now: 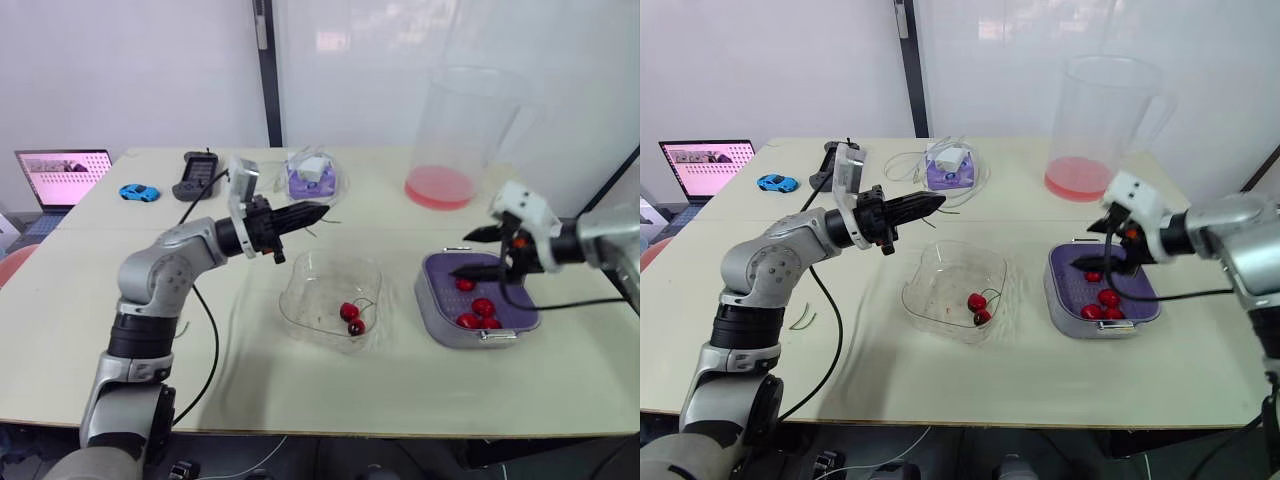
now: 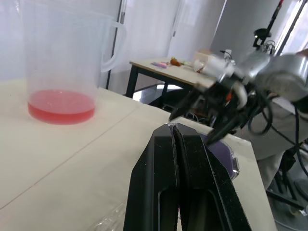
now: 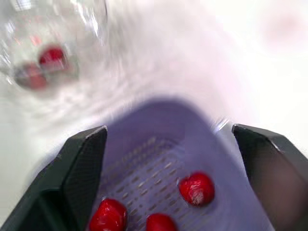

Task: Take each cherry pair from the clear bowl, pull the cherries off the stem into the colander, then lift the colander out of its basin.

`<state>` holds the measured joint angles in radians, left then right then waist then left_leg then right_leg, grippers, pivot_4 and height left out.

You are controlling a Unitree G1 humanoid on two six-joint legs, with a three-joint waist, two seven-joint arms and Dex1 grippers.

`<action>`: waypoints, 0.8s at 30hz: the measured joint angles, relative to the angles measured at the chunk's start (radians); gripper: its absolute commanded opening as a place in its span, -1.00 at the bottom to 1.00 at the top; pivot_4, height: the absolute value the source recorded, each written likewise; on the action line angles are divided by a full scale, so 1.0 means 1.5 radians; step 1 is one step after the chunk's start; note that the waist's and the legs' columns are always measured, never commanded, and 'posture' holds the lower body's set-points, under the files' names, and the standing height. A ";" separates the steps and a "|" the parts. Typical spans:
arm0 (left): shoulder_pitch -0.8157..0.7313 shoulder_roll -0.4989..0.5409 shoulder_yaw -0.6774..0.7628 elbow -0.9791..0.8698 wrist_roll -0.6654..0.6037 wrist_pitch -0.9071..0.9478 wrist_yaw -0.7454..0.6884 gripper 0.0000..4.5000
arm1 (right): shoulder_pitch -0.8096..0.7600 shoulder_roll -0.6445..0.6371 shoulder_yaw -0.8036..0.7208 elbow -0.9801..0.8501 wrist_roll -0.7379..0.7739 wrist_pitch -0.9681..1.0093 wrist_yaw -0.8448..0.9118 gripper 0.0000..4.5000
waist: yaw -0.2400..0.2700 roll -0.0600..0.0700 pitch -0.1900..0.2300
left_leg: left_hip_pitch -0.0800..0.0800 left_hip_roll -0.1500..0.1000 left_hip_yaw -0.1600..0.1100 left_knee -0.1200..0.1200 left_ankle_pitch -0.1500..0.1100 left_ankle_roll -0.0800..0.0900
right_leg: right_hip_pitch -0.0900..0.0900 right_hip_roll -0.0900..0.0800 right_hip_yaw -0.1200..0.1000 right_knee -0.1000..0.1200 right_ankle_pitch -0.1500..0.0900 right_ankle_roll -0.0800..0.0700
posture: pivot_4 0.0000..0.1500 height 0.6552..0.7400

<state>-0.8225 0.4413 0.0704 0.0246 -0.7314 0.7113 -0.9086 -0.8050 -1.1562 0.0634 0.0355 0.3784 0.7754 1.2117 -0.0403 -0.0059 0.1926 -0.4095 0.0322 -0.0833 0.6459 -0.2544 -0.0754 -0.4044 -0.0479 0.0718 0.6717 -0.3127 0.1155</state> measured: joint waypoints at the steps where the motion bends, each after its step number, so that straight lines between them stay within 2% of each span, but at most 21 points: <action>1: 0.004 0.007 0.004 -0.002 0.000 0.001 0.001 -1.00 | -0.021 -0.002 -0.006 -0.006 0.014 0.012 0.015 0.97 | 0.000 0.000 0.000 | 0.000 0.000 0.000 0.000 0.000 0.000 | 0.000 0.000 0.000 0.000 0.000 0.000 | 1.00 0.84; 4: 0.020 0.028 0.023 -0.014 -0.001 0.007 0.011 -1.00 | -0.071 0.015 -0.024 -0.033 0.082 0.064 0.054 0.97 | -0.004 0.000 0.000 | 0.000 0.000 0.000 0.000 0.000 0.000 | 0.000 0.000 0.000 0.000 0.000 0.000 | 1.00 0.84; 9: 0.094 0.121 0.060 -0.044 0.004 0.029 0.024 -1.00 | -0.110 0.111 -0.031 -0.155 0.237 0.147 0.092 0.97 | -0.006 0.000 0.000 | 0.000 0.001 -0.001 -0.001 0.000 0.001 | 0.000 0.001 0.000 0.001 0.000 0.000 | 1.00 0.84; 14: 0.249 0.198 0.141 -0.058 0.038 0.029 0.069 -1.00 | -0.137 0.182 -0.003 -0.163 0.248 0.142 0.071 0.97 | -0.001 0.000 0.000 | 0.000 0.000 0.000 -0.001 -0.001 0.002 | 0.000 0.000 0.000 0.000 0.000 0.000 | 1.00 0.84; 19: 0.381 0.203 0.183 -0.070 0.060 0.027 0.101 -1.00 | -0.149 0.209 0.035 -0.141 0.226 0.117 0.074 0.97 | 0.006 0.000 0.000 | 0.000 0.000 0.000 0.000 -0.001 0.002 | 0.000 -0.001 -0.001 0.000 0.000 0.000 | 1.00 0.84; 24: 0.451 0.186 0.184 -0.051 0.085 -0.002 0.109 -1.00 | -0.149 0.213 0.059 -0.121 0.194 0.087 0.075 0.97 | 0.006 0.000 0.000 | 0.000 0.000 0.000 0.000 -0.001 0.002 | 0.000 -0.001 -0.001 0.000 0.000 0.000 | 1.00 0.84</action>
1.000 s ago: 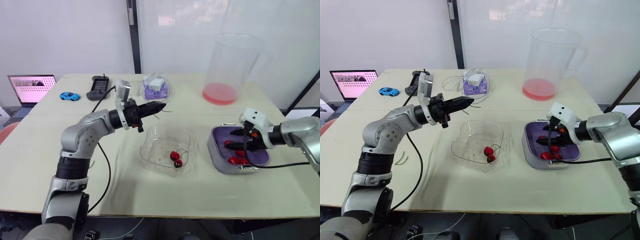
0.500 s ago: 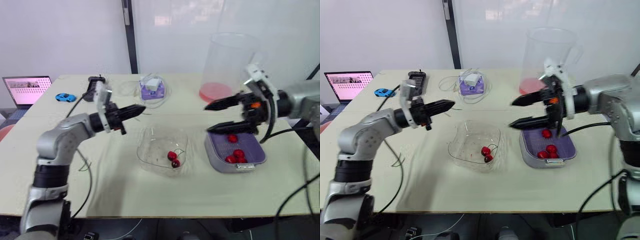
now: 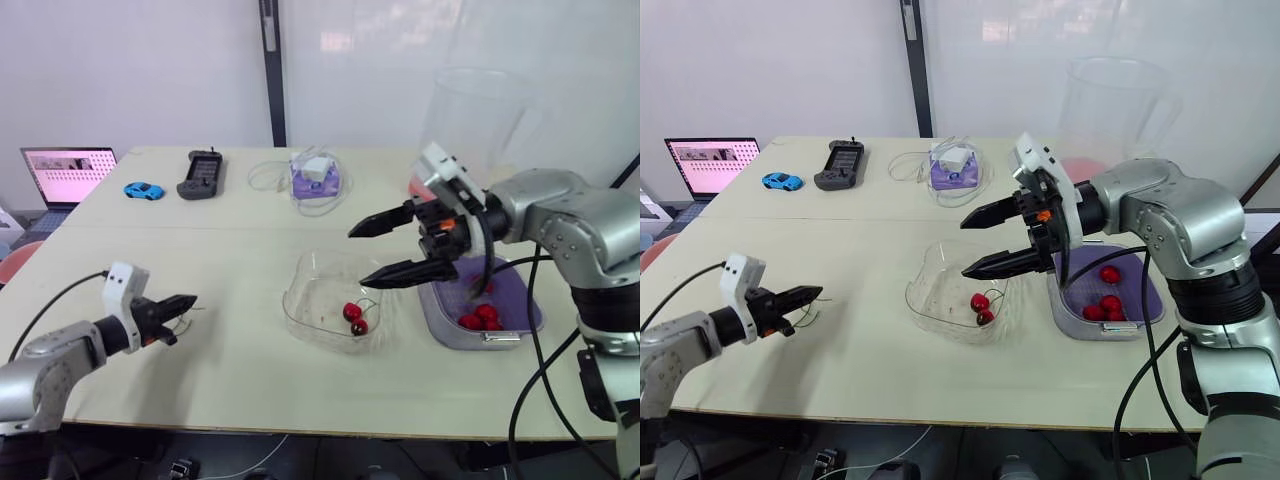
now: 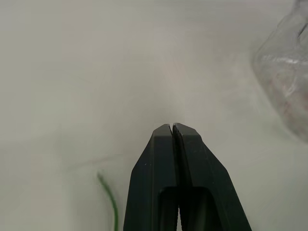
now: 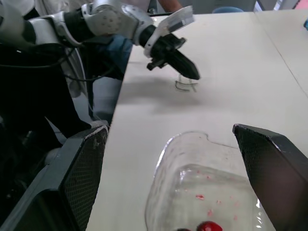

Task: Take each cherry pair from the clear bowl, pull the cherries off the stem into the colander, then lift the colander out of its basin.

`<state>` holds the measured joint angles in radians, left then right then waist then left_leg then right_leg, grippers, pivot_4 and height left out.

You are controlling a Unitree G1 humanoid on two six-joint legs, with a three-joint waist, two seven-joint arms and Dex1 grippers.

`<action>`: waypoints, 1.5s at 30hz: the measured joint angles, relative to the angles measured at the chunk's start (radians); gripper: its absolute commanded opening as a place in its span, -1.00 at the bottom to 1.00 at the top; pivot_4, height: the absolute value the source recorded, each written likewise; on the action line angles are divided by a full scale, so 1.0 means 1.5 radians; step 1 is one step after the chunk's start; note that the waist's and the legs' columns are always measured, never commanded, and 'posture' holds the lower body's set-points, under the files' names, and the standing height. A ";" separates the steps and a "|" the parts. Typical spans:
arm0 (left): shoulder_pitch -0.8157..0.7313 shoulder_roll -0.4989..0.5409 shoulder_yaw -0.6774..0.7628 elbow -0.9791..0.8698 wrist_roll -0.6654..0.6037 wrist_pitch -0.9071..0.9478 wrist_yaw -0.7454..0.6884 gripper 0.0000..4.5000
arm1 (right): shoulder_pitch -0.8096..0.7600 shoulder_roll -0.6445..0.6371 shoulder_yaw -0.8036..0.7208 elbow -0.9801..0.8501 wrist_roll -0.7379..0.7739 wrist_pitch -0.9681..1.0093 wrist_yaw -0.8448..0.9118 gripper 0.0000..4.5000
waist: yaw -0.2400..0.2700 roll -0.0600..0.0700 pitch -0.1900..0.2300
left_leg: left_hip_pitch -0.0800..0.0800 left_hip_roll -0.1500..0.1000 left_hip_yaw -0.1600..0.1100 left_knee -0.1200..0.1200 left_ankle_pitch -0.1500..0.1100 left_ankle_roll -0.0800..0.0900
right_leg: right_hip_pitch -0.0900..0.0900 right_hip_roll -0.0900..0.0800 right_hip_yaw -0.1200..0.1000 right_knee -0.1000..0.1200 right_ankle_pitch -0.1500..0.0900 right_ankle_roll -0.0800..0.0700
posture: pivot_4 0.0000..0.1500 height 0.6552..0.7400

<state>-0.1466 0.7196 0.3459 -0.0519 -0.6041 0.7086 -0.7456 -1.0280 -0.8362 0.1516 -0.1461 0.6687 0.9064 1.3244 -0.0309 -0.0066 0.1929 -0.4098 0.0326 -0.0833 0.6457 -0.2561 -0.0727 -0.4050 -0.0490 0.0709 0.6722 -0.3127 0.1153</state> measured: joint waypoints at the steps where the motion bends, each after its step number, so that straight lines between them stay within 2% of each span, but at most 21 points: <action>1: 0.004 -0.002 0.000 0.007 0.005 -0.005 0.000 -1.00 | 0.000 0.002 0.003 0.002 -0.002 -0.002 0.000 0.97 | 0.000 0.000 0.000 | 0.000 0.000 0.000 0.000 0.000 0.000 | 0.000 0.000 0.000 0.000 0.000 0.000 | 1.00 0.84; 2: 0.007 -0.003 0.000 0.012 0.008 -0.011 0.001 -1.00 | 0.000 0.002 0.005 0.003 -0.006 -0.004 0.001 0.97 | -0.001 0.000 0.000 | 0.000 0.000 0.000 0.000 0.000 0.000 | 0.000 0.000 0.000 0.000 0.000 0.000 | 1.00 0.84; 3: 0.008 -0.003 0.000 0.015 0.011 -0.015 0.002 -0.72 | 0.000 0.002 0.006 0.004 -0.010 -0.007 0.002 1.00 | -0.001 0.000 0.000 | 0.000 0.000 0.000 0.000 0.000 0.000 | 0.000 0.000 0.000 0.000 0.000 0.000 | 1.00 0.84; 6: 0.009 -0.004 0.001 0.030 0.012 -0.019 0.005 -0.13 | -0.001 0.008 0.004 0.012 -0.013 -0.006 -0.003 1.00 | -0.003 0.000 0.000 | 0.000 0.000 0.000 0.000 0.000 0.000 | 0.000 0.000 0.000 0.000 0.000 0.000 | 1.00 0.84; 9: 0.010 -0.003 0.012 0.040 0.010 -0.019 0.004 0.62 | -0.010 0.018 0.000 0.023 -0.013 0.002 -0.019 1.00 | -0.006 0.000 0.000 | 0.000 0.000 0.000 0.000 0.000 0.000 | 0.000 0.000 0.000 0.000 0.000 0.000 | 1.00 0.84; 11: 0.010 0.001 0.020 0.046 0.010 -0.020 0.001 0.98 | -0.010 0.018 -0.003 0.023 -0.013 0.003 -0.021 1.00 | -0.007 0.000 0.000 | 0.000 0.000 0.000 0.000 0.000 0.000 | 0.000 0.000 0.000 0.000 0.000 0.000 | 1.00 0.84; 15: -0.002 0.028 0.042 0.057 0.002 -0.012 -0.006 0.98 | -0.010 0.015 -0.005 0.020 -0.010 0.016 -0.020 1.00 | -0.006 0.000 0.000 | 0.000 0.000 0.000 0.000 0.000 0.000 | 0.000 0.000 0.000 0.000 0.000 0.000 | 1.00 0.84; 21: -0.113 0.126 0.080 0.057 -0.034 0.008 -0.042 0.98 | 0.010 -0.012 -0.008 -0.014 -0.003 0.033 -0.018 1.00 | -0.006 0.000 0.000 | 0.000 0.000 0.000 0.000 0.000 0.000 | 0.000 0.000 0.000 0.000 0.000 0.000 | 1.00 0.84; 27: -0.129 0.214 0.035 -0.046 -0.055 -0.014 -0.189 0.98 | 0.038 -0.022 -0.007 -0.044 -0.012 0.033 -0.050 1.00 | -0.011 0.000 0.000 | 0.000 0.000 0.001 -0.001 0.000 0.000 | -0.001 0.000 0.000 0.000 0.000 0.000 | 1.00 0.84; 30: -0.129 0.212 0.002 -0.119 -0.075 -0.019 -0.236 0.98 | 0.032 -0.018 0.017 -0.045 -0.038 0.027 -0.066 1.00 | -0.010 0.000 0.000 | 0.000 0.001 0.000 -0.001 0.000 0.000 | -0.001 0.001 0.000 0.001 0.000 0.000 | 1.00 0.84; 37: -0.142 0.179 -0.065 -0.160 -0.073 -0.019 -0.232 0.98 | -0.020 0.026 0.168 0.003 -0.214 -0.044 -0.120 1.00 | -0.010 0.000 0.000 | 0.000 0.000 0.000 -0.001 0.000 0.000 | -0.001 0.001 0.001 0.001 0.000 0.000 | 1.00 0.84; 41: -0.148 0.151 -0.091 -0.175 -0.068 -0.024 -0.215 0.98 | -0.101 0.076 0.283 0.065 -0.284 0.037 -0.116 1.00 | -0.010 0.000 0.000 | 0.000 0.001 0.000 -0.001 0.000 0.000 | -0.002 0.001 0.001 0.001 0.000 0.000 | 1.00 0.84; 45: -0.149 0.143 -0.097 -0.177 -0.063 -0.028 -0.210 0.98 | -0.117 0.123 0.345 0.114 -0.325 0.089 -0.127 1.00 | -0.010 0.000 0.000 | 0.000 0.000 0.000 -0.001 0.000 0.000 | -0.002 0.001 0.001 0.001 0.000 0.000 | 1.00 0.84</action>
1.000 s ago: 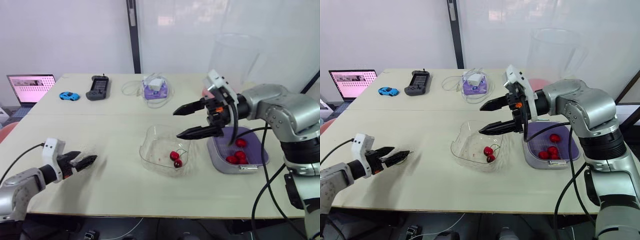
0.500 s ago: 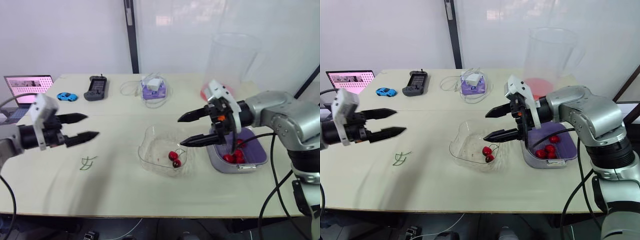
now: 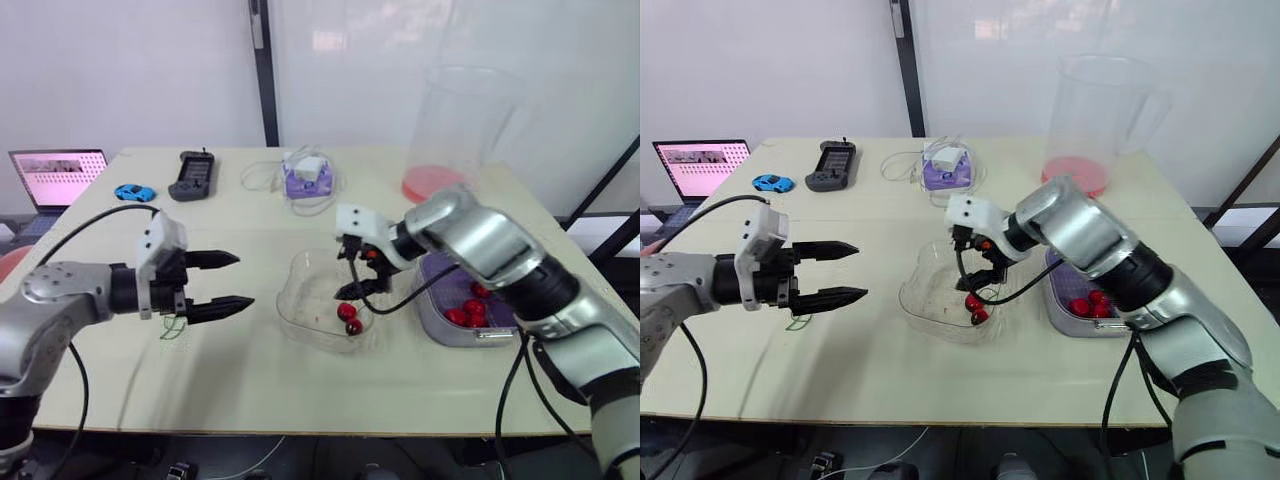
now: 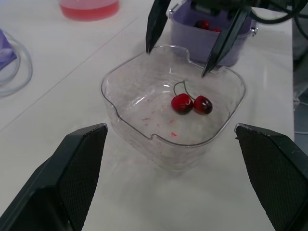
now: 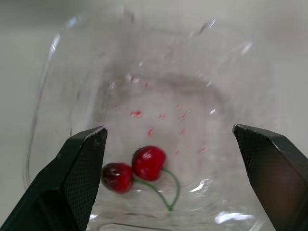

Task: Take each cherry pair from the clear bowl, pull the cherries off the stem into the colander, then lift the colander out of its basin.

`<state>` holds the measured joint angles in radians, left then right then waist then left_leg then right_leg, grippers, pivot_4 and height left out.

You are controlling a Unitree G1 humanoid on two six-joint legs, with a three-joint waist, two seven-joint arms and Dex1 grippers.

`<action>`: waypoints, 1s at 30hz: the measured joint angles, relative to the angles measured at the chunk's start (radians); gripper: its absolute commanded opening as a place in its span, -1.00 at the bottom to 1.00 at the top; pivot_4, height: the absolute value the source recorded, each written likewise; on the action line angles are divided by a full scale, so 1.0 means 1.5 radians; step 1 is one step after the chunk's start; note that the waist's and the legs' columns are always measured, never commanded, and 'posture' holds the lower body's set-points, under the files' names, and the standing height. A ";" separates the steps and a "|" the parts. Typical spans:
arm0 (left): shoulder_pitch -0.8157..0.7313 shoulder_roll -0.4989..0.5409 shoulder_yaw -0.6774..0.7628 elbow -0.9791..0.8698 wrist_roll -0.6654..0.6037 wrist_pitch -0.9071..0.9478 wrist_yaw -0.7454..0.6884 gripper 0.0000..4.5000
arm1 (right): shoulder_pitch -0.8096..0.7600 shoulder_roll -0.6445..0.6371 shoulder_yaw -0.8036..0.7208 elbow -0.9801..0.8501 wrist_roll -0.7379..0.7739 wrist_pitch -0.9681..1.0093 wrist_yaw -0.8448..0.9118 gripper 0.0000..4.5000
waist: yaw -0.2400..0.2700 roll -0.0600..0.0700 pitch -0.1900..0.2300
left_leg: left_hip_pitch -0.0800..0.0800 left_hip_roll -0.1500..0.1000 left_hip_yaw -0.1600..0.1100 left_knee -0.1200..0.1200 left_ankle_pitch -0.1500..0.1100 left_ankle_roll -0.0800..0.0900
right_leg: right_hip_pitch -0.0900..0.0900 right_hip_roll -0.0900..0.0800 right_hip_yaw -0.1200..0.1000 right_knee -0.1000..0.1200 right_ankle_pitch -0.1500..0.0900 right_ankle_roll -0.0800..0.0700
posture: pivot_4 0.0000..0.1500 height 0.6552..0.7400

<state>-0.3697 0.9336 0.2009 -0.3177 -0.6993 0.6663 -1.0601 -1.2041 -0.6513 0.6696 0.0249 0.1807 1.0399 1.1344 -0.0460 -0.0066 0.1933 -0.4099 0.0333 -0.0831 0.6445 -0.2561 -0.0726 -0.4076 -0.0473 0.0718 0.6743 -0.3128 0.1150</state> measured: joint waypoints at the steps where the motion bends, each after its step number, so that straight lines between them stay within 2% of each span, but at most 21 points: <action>1: -0.001 -0.003 -0.001 0.000 0.000 -0.001 0.000 0.98 | 0.000 0.012 0.014 0.013 -0.010 0.006 -0.006 1.00 | 0.000 0.000 0.000 | 0.000 0.000 0.000 0.000 0.000 0.000 | 0.000 0.000 0.000 0.000 0.000 0.000 | 1.00 0.84; 4: -0.001 -0.006 -0.003 0.000 0.001 -0.001 0.002 0.98 | 0.009 0.036 0.043 0.032 -0.031 0.016 -0.019 1.00 | 0.002 0.000 0.000 | 0.000 0.000 0.000 0.000 0.000 0.000 | 0.000 0.000 0.000 0.000 0.000 0.000 | 1.00 0.84; 18: -0.007 -0.006 -0.016 0.000 0.011 0.000 0.011 0.98 | 0.032 0.038 0.086 0.016 -0.075 0.053 -0.037 1.00 | 0.000 0.000 0.000 | 0.000 0.000 0.000 0.000 0.000 0.000 | 0.000 0.000 0.000 0.001 0.000 0.000 | 1.00 0.84; 22: -0.013 -0.003 -0.016 0.000 0.016 0.000 0.009 1.00 | 0.037 0.040 0.094 0.010 -0.080 0.059 -0.031 0.45 | 0.000 0.000 0.000 | 0.000 0.000 0.000 0.000 0.000 0.000 | 0.000 0.000 0.000 0.001 0.000 0.000 | 1.00 0.84; 26: -0.020 -0.002 -0.016 0.001 0.023 0.000 0.007 1.00 | 0.040 0.049 0.095 0.009 -0.080 0.062 -0.032 -0.45 | 0.000 0.000 0.000 | 0.000 0.000 0.000 0.000 0.000 0.000 | 0.000 0.000 0.000 0.001 0.000 0.000 | 1.00 0.84; 30: -0.020 -0.002 -0.017 0.001 0.025 0.000 0.005 1.00 | 0.044 0.058 0.097 0.009 -0.080 0.059 -0.033 -0.45 | 0.000 0.000 0.000 | 0.000 0.000 0.000 0.000 0.000 0.000 | 0.000 0.000 0.000 0.001 0.000 0.000 | 1.00 0.84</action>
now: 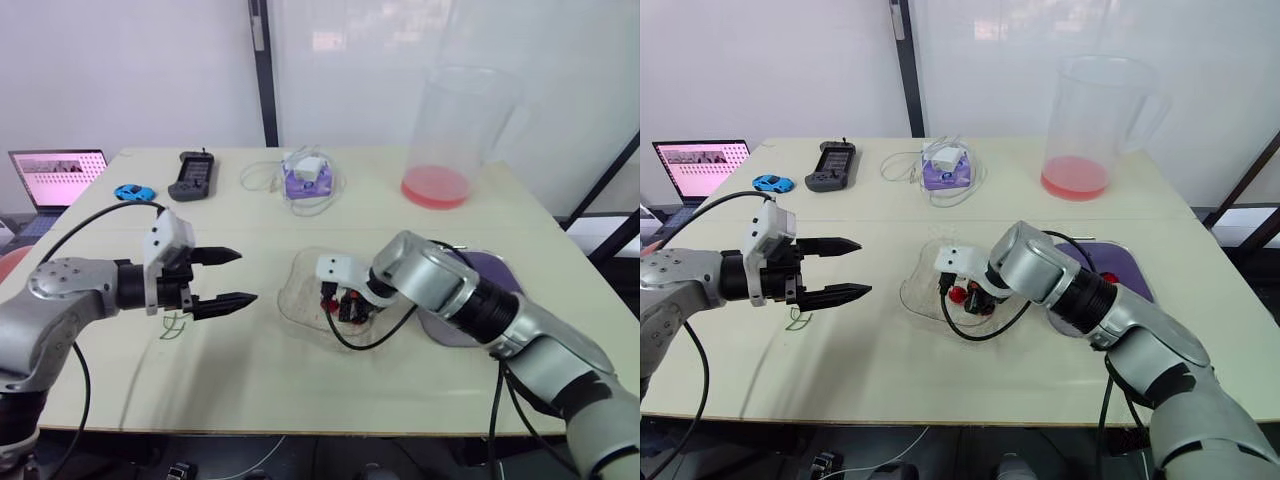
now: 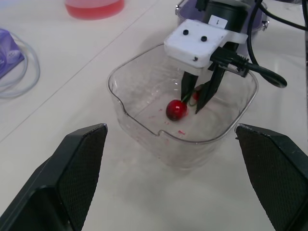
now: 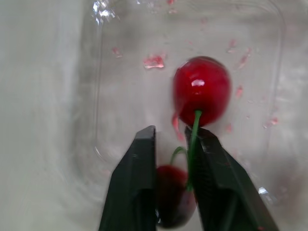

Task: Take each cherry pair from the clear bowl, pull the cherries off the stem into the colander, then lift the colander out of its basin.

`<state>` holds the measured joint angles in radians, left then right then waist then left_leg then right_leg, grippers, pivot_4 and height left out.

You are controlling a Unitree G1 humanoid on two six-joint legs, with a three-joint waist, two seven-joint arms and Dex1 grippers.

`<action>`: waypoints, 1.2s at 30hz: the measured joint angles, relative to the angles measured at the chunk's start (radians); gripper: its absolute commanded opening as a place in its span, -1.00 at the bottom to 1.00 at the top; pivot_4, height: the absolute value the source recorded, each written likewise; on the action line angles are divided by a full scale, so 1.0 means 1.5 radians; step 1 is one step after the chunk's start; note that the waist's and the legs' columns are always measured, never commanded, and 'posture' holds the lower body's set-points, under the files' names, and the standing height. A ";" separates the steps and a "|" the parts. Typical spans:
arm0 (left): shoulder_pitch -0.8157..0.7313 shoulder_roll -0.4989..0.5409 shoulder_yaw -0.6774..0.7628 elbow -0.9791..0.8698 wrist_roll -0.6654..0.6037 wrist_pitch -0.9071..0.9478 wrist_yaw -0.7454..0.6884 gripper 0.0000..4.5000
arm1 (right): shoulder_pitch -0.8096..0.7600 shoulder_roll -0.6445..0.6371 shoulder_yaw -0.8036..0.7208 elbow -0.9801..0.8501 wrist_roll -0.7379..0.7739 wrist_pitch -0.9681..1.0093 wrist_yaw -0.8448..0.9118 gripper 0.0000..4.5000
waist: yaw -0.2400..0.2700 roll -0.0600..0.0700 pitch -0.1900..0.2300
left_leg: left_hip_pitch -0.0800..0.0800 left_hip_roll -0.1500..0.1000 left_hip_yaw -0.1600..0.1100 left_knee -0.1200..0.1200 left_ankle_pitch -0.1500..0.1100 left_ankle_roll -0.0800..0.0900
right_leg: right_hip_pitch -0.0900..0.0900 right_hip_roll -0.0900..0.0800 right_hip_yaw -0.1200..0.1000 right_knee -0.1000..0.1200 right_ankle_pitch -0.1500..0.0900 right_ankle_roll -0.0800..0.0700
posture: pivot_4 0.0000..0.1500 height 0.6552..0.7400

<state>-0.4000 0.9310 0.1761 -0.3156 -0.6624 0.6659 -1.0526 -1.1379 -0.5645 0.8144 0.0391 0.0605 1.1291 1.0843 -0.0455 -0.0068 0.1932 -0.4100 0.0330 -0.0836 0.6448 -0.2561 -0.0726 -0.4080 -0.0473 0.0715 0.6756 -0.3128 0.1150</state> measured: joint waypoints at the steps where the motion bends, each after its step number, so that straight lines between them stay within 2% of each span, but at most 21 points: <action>1: 0.000 0.000 0.000 0.000 0.000 0.000 0.000 1.00 | 0.000 0.002 -0.001 0.000 0.000 0.000 -0.001 -0.45 | 0.000 0.000 0.000 | 0.000 0.000 0.000 0.000 0.000 0.000 | 0.000 0.000 0.000 0.000 0.000 0.000 | 1.00 0.84; 12: 0.000 0.000 -0.001 0.001 0.005 0.000 0.003 1.00 | -0.008 0.043 -0.036 0.005 -0.006 -0.117 0.000 -0.45 | -0.001 0.000 0.000 | 0.000 0.000 0.000 0.000 0.000 0.000 | 0.000 0.000 0.000 0.000 0.000 0.000 | 1.00 0.84; 19: -0.005 -0.005 -0.004 0.004 0.006 0.000 0.004 1.00 | -0.017 0.056 -0.039 0.056 -0.043 -0.202 0.003 -0.45 | 0.000 0.000 0.000 | 0.000 0.000 0.000 0.000 0.000 0.000 | 0.000 0.000 0.000 0.000 0.000 0.000 | 1.00 0.84; 25: -0.008 -0.005 -0.005 0.012 0.005 0.000 0.003 1.00 | -0.021 0.060 -0.123 0.045 -0.001 -0.139 0.034 -0.45 | 0.000 0.000 0.000 | 0.000 0.000 0.000 0.000 0.000 0.000 | 0.000 0.000 0.000 0.001 0.000 0.000 | 1.00 0.84; 26: -0.011 -0.005 -0.005 0.014 0.005 0.000 0.002 1.00 | -0.022 0.059 -0.133 0.032 0.007 -0.122 0.040 -0.19 | 0.000 0.000 0.000 | 0.000 0.000 0.000 0.000 0.000 0.000 | 0.000 0.000 0.000 0.001 0.000 0.000 | 1.00 0.84; 27: -0.014 -0.005 -0.005 0.014 0.005 0.000 0.002 1.00 | -0.022 0.055 -0.135 0.022 0.013 -0.110 0.043 -0.10 | 0.000 0.000 0.000 | 0.000 0.000 0.000 0.000 0.000 0.000 | 0.000 0.000 0.000 0.001 0.000 0.000 | 1.00 0.84; 28: -0.018 -0.005 -0.005 0.015 0.005 0.000 0.001 1.00 | -0.022 0.050 -0.135 0.010 0.018 -0.090 0.047 0.10 | 0.000 0.000 0.000 | 0.000 0.000 0.000 0.000 0.000 0.000 | 0.000 0.000 0.000 0.001 0.000 0.000 | 1.00 0.84; 36: -0.023 -0.015 -0.022 0.027 0.014 -0.002 -0.008 1.00 | 0.011 0.025 -0.121 -0.036 0.028 0.021 0.016 0.10 | 0.000 0.000 0.000 | 0.000 0.000 0.000 0.000 0.000 0.000 | 0.000 0.000 0.000 0.001 0.000 0.000 | 1.00 0.84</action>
<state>-0.4349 0.9086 0.1425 -0.2754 -0.6413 0.6625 -1.0644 -1.1210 -0.5272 0.6334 -0.0151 0.1024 1.1603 1.1080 -0.0461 -0.0068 0.1932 -0.4100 0.0329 -0.0836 0.6450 -0.2561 -0.0727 -0.4085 -0.0472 0.0715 0.6772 -0.3128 0.1150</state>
